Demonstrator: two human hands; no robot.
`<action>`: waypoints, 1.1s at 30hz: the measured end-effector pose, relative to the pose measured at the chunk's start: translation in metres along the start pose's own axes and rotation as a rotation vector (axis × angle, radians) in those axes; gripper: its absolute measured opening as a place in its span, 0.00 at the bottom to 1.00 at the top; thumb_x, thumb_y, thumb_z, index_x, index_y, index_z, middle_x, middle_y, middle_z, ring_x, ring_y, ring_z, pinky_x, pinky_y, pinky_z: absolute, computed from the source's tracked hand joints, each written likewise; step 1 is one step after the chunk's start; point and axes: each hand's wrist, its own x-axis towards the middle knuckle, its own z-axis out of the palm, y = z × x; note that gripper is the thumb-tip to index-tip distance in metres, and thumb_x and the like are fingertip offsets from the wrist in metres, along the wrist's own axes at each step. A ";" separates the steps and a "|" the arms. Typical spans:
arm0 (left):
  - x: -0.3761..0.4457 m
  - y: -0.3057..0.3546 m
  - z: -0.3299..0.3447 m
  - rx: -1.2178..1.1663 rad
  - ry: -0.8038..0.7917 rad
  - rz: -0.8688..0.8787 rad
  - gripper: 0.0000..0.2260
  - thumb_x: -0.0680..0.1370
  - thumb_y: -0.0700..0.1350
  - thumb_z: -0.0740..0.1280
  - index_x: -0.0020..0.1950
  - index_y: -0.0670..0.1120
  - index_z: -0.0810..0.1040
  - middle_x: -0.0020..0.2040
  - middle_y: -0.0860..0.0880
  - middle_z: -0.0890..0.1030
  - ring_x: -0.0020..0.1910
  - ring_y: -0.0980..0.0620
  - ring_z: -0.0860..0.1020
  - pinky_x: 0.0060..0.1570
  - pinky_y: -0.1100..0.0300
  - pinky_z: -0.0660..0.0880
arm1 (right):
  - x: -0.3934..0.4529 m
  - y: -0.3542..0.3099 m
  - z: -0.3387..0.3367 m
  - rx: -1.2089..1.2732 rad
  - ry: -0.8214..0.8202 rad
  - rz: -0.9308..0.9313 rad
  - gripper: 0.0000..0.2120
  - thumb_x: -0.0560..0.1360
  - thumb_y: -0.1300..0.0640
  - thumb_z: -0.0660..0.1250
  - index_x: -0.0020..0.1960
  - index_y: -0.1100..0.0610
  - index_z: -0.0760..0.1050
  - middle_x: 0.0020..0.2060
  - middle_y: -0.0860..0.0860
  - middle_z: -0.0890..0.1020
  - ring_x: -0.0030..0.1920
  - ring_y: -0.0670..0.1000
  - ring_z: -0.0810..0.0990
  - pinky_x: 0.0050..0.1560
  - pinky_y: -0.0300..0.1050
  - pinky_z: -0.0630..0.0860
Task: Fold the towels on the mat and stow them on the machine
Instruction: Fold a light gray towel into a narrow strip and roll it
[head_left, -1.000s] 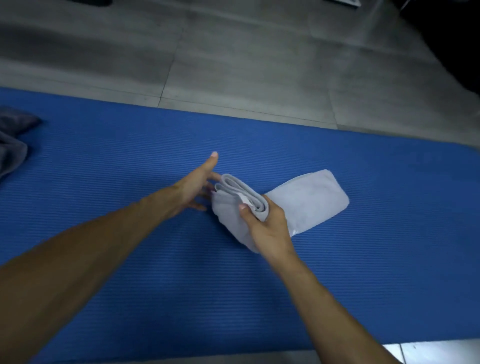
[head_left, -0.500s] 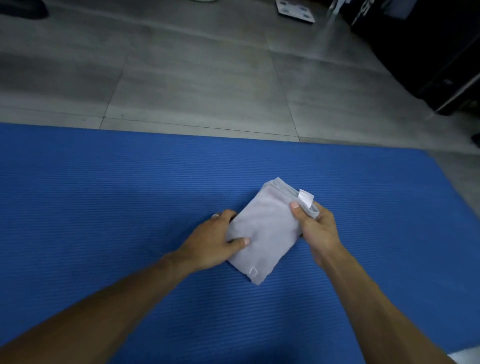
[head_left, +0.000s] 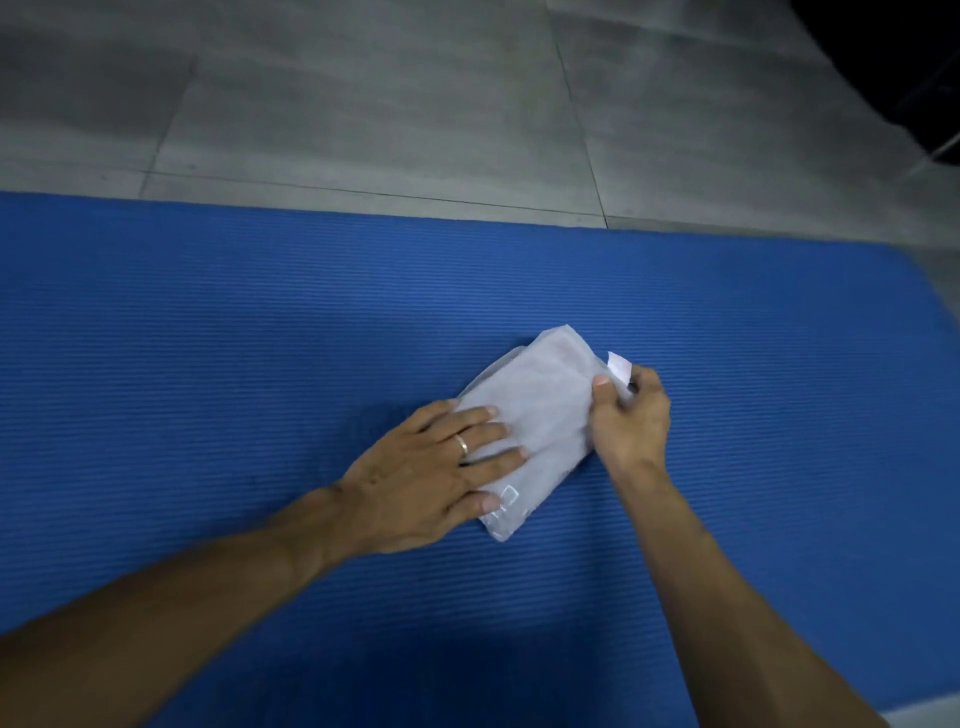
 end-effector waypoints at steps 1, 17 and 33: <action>-0.001 -0.002 0.003 -0.018 -0.046 -0.002 0.24 0.82 0.62 0.47 0.76 0.55 0.62 0.73 0.49 0.69 0.75 0.48 0.62 0.71 0.47 0.56 | 0.001 -0.001 -0.003 -0.058 0.020 -0.056 0.12 0.77 0.61 0.63 0.60 0.55 0.71 0.51 0.49 0.77 0.52 0.52 0.78 0.51 0.40 0.74; -0.002 0.001 0.010 -0.017 -0.123 -0.072 0.38 0.73 0.72 0.57 0.78 0.57 0.55 0.77 0.47 0.59 0.78 0.47 0.51 0.71 0.34 0.46 | 0.061 0.001 -0.029 -1.180 -0.463 -0.933 0.28 0.79 0.41 0.37 0.78 0.44 0.37 0.79 0.50 0.48 0.79 0.54 0.44 0.75 0.62 0.41; 0.013 -0.028 -0.040 -0.717 0.131 -0.431 0.22 0.77 0.59 0.65 0.68 0.56 0.64 0.60 0.59 0.72 0.56 0.64 0.71 0.54 0.64 0.68 | 0.014 -0.019 -0.016 -0.728 -0.433 -1.077 0.22 0.70 0.47 0.66 0.61 0.54 0.71 0.54 0.50 0.79 0.56 0.55 0.76 0.60 0.50 0.64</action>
